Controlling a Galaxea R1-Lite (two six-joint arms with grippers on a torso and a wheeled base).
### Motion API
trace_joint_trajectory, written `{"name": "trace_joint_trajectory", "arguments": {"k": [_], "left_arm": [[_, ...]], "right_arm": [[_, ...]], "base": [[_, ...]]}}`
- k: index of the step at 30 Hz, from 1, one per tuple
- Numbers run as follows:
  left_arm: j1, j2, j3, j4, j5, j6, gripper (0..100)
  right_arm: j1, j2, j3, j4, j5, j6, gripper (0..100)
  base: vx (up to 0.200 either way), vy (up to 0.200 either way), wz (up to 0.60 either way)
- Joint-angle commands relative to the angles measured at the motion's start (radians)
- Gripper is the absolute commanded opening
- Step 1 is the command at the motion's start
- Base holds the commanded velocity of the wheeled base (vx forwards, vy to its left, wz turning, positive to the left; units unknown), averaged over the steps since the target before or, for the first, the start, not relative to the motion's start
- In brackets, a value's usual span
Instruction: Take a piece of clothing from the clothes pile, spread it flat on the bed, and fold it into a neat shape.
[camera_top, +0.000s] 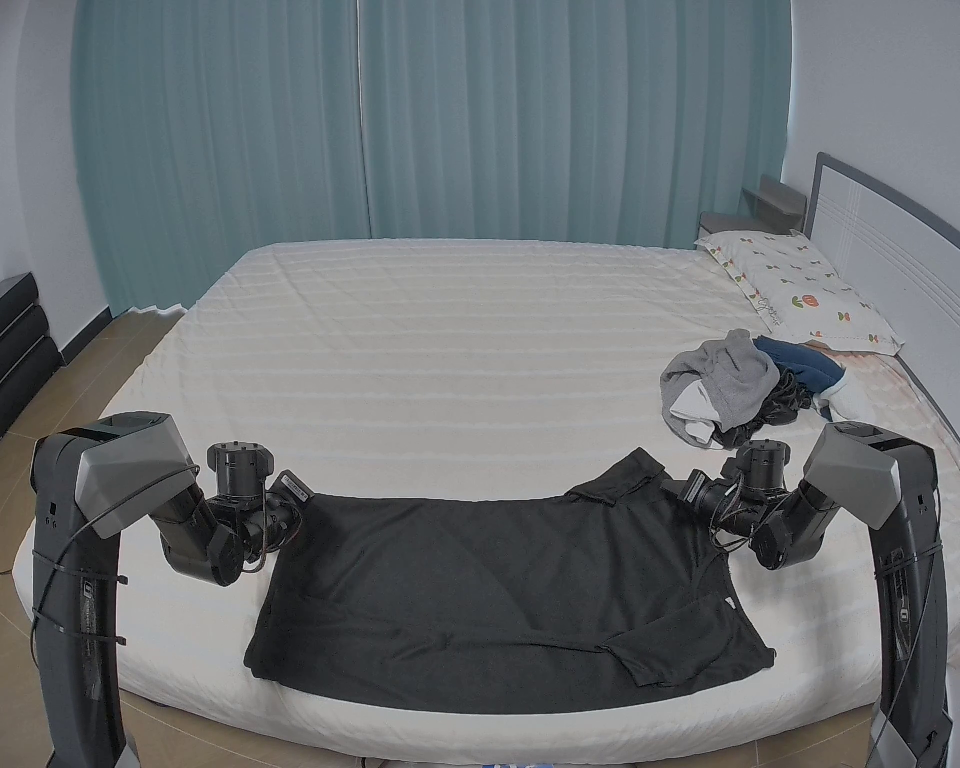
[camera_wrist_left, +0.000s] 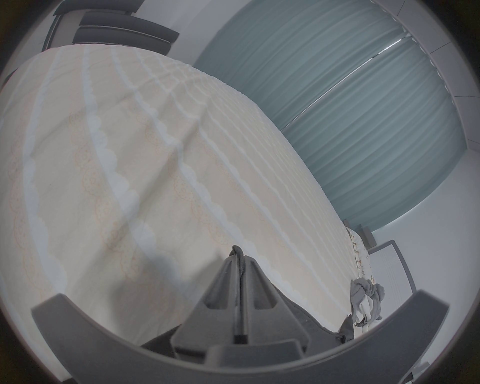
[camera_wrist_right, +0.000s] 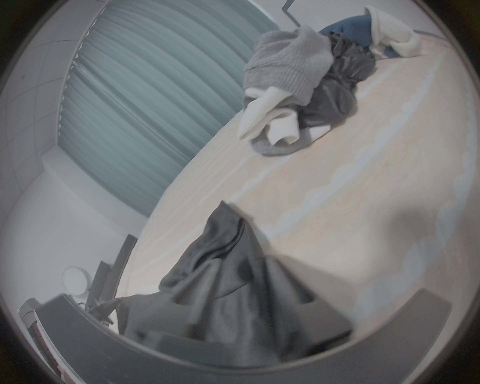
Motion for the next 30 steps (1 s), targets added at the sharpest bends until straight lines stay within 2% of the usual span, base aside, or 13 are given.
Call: {"name": "trace_joint_trajectory", "arguments": {"k": [1, 10, 15, 21, 30], "left_arm": [[0.0, -0.001, 0.0, 0.0, 0.001, 0.001, 0], [0.005, -0.004, 0.0, 0.0, -0.002, 0.001, 0], [0.013, -0.04, 0.018, -0.006, -0.002, -0.002, 0], [0.036, -0.059, 0.05, -0.094, 0.003, -0.001, 0], [0.037, -0.068, 0.072, -0.1, 0.003, 0.002, 0]], "right_arm": [[-0.02, -0.034, 0.063, -0.057, 0.047, 0.002, 0], [-0.037, -0.042, 0.066, -0.106, 0.047, 0.0, 0], [-0.043, -0.048, 0.1, -0.187, 0.047, 0.0, 0], [-0.046, -0.048, 0.157, -0.285, 0.05, 0.0, 0], [-0.046, -0.069, 0.184, -0.35, 0.05, 0.034, 0]], "base": [[0.0, 0.0, 0.0], [0.0, 0.0, 0.0], [0.0, 0.0, 0.0], [0.0, 0.0, 0.0], [0.0, 0.0, 0.0]]}}
